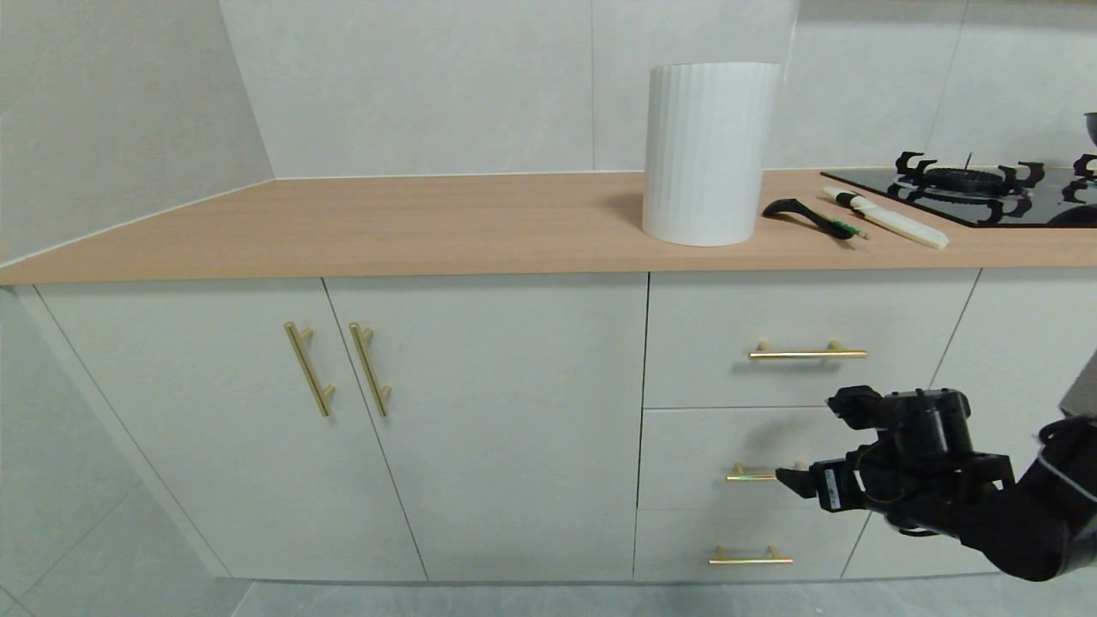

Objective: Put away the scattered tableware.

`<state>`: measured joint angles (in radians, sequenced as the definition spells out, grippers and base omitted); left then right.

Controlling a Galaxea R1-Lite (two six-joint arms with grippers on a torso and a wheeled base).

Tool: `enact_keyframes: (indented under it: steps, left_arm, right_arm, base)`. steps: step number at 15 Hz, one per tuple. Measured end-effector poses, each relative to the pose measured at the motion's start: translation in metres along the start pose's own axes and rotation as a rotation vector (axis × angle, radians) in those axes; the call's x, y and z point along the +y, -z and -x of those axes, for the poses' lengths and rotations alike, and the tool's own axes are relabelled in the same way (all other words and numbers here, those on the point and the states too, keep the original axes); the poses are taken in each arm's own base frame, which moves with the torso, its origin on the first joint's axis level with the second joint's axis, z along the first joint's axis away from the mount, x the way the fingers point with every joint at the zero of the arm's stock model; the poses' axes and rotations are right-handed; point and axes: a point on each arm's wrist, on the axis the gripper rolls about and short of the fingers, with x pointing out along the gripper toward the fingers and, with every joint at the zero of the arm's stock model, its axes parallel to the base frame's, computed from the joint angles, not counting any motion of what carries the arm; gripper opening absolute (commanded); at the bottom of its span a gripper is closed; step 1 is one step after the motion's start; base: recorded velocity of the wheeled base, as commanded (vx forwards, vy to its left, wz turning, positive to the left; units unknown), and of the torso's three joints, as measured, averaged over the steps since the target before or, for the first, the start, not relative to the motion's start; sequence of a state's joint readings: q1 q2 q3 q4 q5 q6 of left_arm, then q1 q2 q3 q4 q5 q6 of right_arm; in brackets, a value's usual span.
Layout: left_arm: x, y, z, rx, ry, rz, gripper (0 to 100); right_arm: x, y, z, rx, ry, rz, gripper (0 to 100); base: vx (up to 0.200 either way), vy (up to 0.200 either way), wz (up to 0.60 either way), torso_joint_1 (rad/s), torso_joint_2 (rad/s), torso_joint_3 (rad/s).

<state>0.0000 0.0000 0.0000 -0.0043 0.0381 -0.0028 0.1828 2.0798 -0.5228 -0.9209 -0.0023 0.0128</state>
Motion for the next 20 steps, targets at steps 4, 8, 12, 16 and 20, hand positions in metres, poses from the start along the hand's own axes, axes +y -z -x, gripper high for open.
enact_keyframes:
  steps: [4,8,12,16,20]
  left_arm:
    - [0.000,0.000,0.000,0.000,0.000,0.000,100]
    - [0.000,0.000,0.000,0.000,0.000,0.000,100]
    - [0.000,0.000,0.000,0.000,0.000,0.000,100]
    - [0.000,0.000,0.000,0.000,0.000,0.000,100]
    - [0.000,0.000,0.000,0.000,0.000,0.000,100]
  right_arm:
    - [-0.002,0.021,-0.034,-0.040,0.040,-0.004,100]
    - [-0.006,0.029,-0.054,-0.077,0.076,-0.018,100]
    - [-0.009,0.033,-0.065,-0.077,0.126,-0.040,100]
    - [-0.011,0.032,-0.080,-0.098,0.187,-0.070,100]
    - [-0.011,0.036,-0.091,-0.094,0.202,-0.075,100]
  base:
    - [0.000,0.000,0.00,0.000,0.00,0.000]
    - [0.000,0.000,0.00,0.000,0.00,0.000]
    - [0.000,0.000,0.00,0.000,0.00,0.000]
    - [0.000,0.000,0.00,0.000,0.00,0.000]
    - [0.000,0.000,0.00,0.000,0.00,0.000]
